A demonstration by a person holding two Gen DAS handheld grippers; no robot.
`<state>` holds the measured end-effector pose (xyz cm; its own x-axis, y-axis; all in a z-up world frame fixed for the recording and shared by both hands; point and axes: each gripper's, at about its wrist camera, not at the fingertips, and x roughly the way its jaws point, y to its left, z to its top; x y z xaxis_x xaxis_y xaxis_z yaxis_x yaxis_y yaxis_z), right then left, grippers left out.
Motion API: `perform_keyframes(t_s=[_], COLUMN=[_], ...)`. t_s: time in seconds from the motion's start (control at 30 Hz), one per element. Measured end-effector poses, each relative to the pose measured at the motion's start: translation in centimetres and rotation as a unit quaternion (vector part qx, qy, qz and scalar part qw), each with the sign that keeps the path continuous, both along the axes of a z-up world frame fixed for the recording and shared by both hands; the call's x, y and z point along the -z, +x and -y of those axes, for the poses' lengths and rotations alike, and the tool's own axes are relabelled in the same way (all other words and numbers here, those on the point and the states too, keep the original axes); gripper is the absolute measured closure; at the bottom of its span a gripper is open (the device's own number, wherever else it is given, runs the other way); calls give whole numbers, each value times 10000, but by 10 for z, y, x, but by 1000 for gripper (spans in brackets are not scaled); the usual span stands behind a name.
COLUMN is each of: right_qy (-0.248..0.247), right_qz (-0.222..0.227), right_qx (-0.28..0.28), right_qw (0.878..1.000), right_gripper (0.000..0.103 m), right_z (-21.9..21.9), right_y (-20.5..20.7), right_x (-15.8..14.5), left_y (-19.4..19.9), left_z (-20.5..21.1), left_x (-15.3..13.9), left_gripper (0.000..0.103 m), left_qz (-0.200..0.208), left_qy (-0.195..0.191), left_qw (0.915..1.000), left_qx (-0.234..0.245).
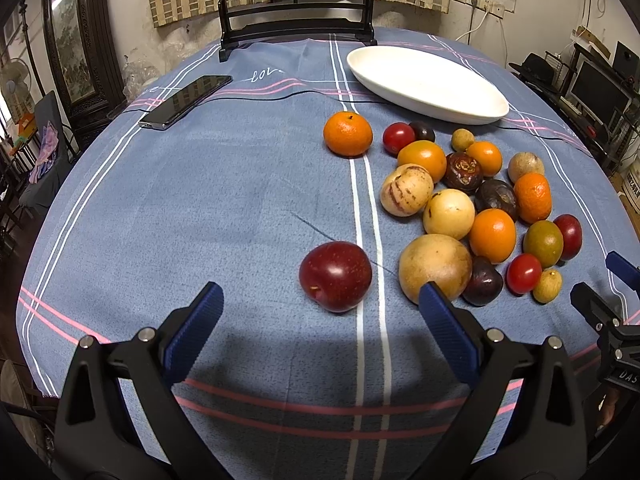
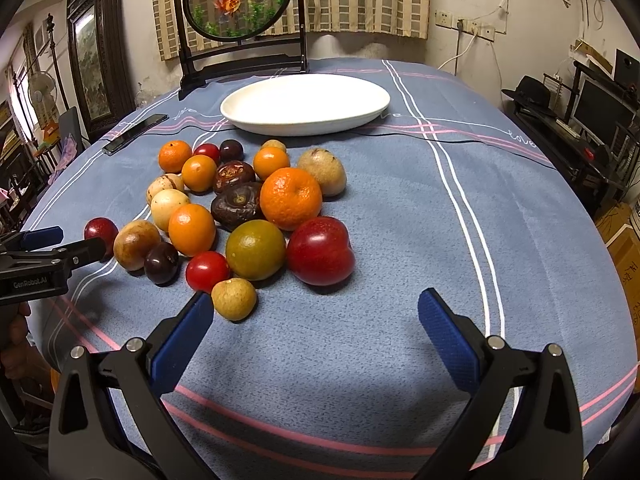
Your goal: Organize fruits
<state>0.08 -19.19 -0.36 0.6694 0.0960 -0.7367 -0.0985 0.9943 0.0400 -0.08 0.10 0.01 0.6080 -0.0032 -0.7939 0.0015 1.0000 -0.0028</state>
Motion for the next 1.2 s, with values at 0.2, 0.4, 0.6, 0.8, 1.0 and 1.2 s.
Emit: perform_keyframes(t_s=[0.2,0.4,0.6,0.8,1.0,1.2], right_qy=[11,15,-7,-150,-282,-400], right_qz=[-19,-60,-66,-203,-287,-622], right_qx=[24,-16,-10,176,138,-103], right_qw=[10000,10000,10000,9995,9991,9972], right_gripper=[1,1,1,1,1,21], right_z=[4,2,5,15,23,17], right_y=[5,6,7,11,19,40], right_x=[-2,1,1,3,1,15], left_y=[-11,1,9,10,13,15], left_z=[-16,-17,-7,2,2,2], left_x=[16,19,24,20,22,22], left_gripper=[4,23,50,65,65,64], left_qz=[-40,56,152,320,111,46], left_qy=[59,255,-189,-122,-54,-60], left_qw=[10000,9996,9993,9982,9986,9986], left_qx=[22,69,293,494,520,514])
